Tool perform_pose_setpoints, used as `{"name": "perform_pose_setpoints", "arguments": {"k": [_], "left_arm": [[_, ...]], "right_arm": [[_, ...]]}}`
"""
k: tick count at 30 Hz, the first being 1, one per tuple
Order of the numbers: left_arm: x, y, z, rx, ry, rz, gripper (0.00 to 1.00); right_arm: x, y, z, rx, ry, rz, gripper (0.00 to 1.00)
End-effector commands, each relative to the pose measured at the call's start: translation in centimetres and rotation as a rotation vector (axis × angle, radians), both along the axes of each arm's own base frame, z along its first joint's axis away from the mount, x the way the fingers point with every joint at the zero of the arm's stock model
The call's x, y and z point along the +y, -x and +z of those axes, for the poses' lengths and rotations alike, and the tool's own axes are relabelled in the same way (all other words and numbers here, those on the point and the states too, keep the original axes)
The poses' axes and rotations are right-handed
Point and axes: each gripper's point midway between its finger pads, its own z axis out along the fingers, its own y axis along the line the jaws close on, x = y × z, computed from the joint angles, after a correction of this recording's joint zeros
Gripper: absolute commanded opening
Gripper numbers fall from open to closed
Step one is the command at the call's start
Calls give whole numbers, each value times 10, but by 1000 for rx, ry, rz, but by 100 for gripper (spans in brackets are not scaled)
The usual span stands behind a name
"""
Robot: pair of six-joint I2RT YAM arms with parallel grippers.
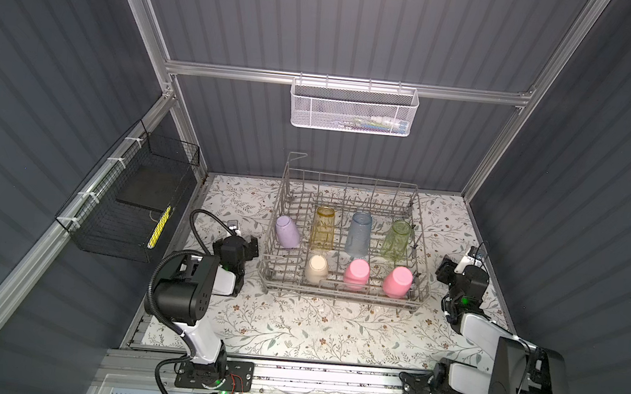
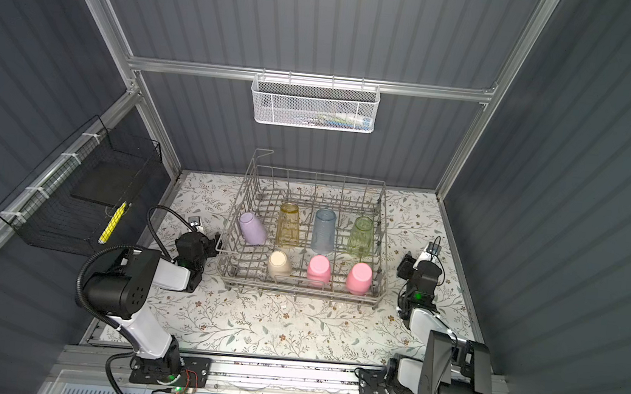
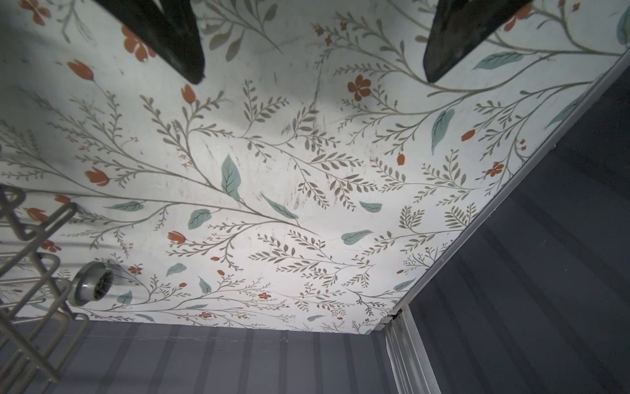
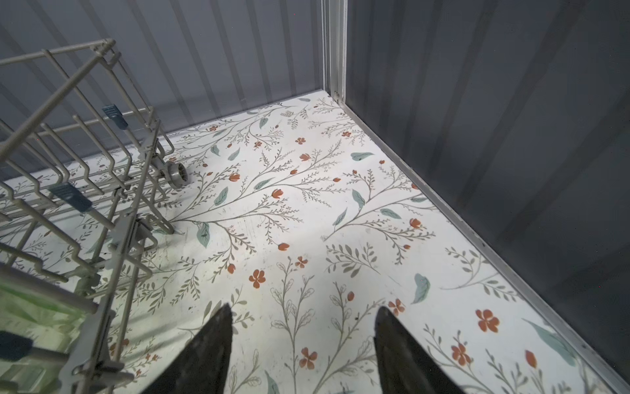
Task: Load cups into a dish rack
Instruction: Reset both arms
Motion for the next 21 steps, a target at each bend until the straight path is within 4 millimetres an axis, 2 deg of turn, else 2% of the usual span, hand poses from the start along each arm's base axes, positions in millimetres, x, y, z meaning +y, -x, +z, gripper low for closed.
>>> {"name": "perform_pose_setpoints", "arguments": {"k": [1, 4, 5, 9, 11, 13, 17, 21], "left_arm": [[3, -1, 4, -17, -20, 9, 100], [3, -1, 4, -16, -22, 9, 100], [3, -1, 4, -16, -21, 9, 100], [3, -1, 3, -15, -24, 9, 100], [3, -1, 4, -15, -24, 9, 100], [3, -1, 4, -16, -25, 10, 100], [2, -1, 4, -17, -28, 11, 100], [2, -1, 4, -16, -29, 12, 100]], "right_arm": [[7, -10, 17, -49, 16, 48, 67], [24, -16, 17, -85, -58, 126, 70], [30, -20, 19, -98, -49, 149, 73], [38, -36, 1, -68, 20, 146, 78], [44, -35, 0, -72, 77, 135, 83], [42, -33, -1, -75, 78, 112, 98], [32, -29, -1, -83, 77, 50, 99], [31, -29, 0, -90, 76, 46, 99]]}}
